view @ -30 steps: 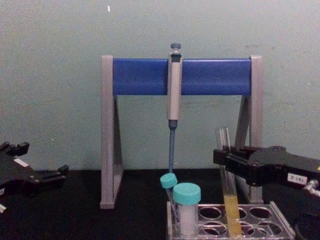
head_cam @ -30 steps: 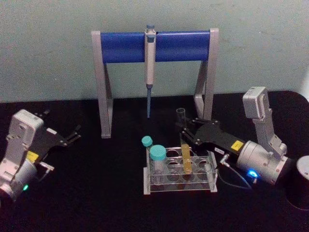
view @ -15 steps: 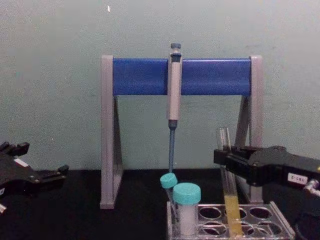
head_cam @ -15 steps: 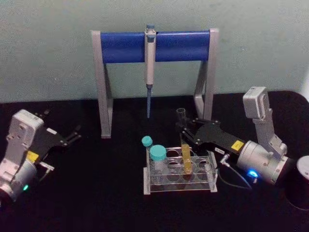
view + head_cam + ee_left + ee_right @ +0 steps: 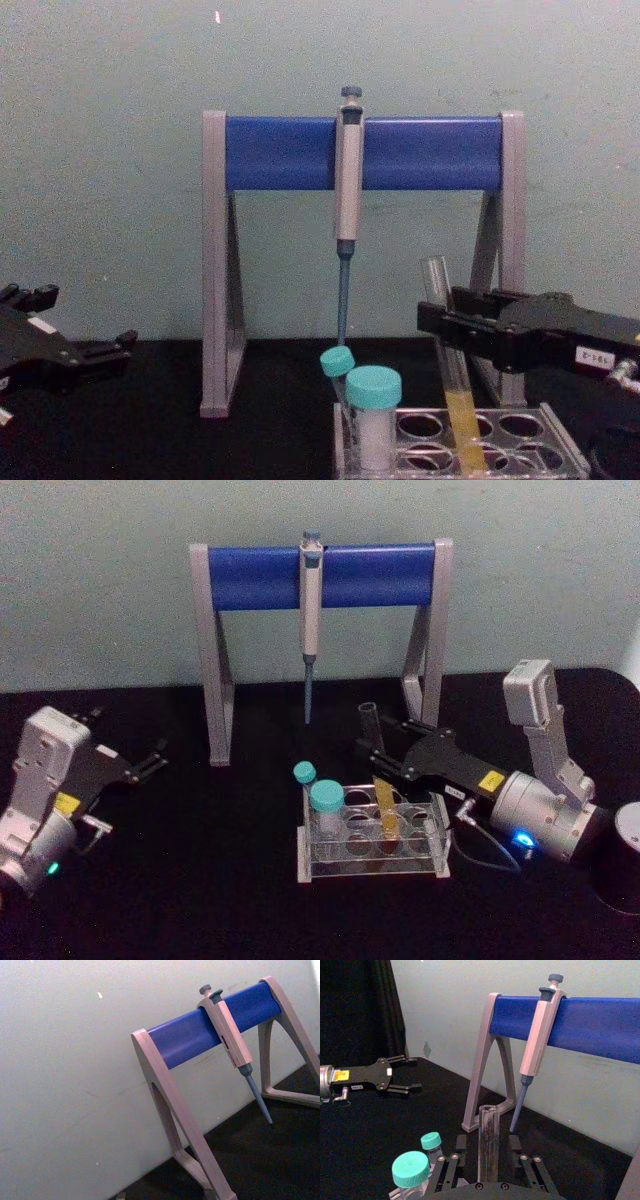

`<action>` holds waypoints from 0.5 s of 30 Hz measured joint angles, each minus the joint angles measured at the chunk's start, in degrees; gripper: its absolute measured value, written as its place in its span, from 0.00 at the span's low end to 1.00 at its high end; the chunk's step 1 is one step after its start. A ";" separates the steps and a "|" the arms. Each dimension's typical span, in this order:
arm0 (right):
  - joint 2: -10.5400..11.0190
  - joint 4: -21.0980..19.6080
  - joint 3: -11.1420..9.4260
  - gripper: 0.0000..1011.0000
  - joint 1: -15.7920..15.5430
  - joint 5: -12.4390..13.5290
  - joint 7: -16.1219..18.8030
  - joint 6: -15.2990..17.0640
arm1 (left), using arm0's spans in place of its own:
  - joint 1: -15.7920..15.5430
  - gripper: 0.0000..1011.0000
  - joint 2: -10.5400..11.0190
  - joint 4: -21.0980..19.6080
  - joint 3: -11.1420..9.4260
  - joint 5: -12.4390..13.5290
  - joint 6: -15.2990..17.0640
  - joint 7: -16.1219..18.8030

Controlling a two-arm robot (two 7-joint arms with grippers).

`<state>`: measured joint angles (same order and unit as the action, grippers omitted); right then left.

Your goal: Pick up the test tube from the test tube rack, shake it, then place it back into the test tube rack.

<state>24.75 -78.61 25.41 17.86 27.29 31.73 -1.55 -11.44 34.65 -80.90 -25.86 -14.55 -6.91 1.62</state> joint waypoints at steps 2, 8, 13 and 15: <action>0.00 0.00 0.00 0.55 0.00 0.00 0.00 0.00 | 0.00 0.99 0.00 0.00 0.00 0.00 0.00 0.00; 0.00 0.00 0.00 0.75 0.00 0.00 0.00 -0.02 | 0.00 0.99 0.00 0.00 0.00 0.00 0.00 0.00; 0.00 0.00 0.00 0.88 0.00 0.00 0.00 -0.02 | 0.00 0.99 0.00 0.00 0.00 0.00 0.00 0.00; 0.00 0.00 0.00 0.93 0.00 0.00 0.00 -0.02 | 0.00 0.99 0.00 0.00 0.00 0.00 0.00 0.00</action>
<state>24.74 -78.61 25.41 17.86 27.29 31.74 -1.57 -11.43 34.65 -80.90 -25.86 -14.55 -6.91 1.62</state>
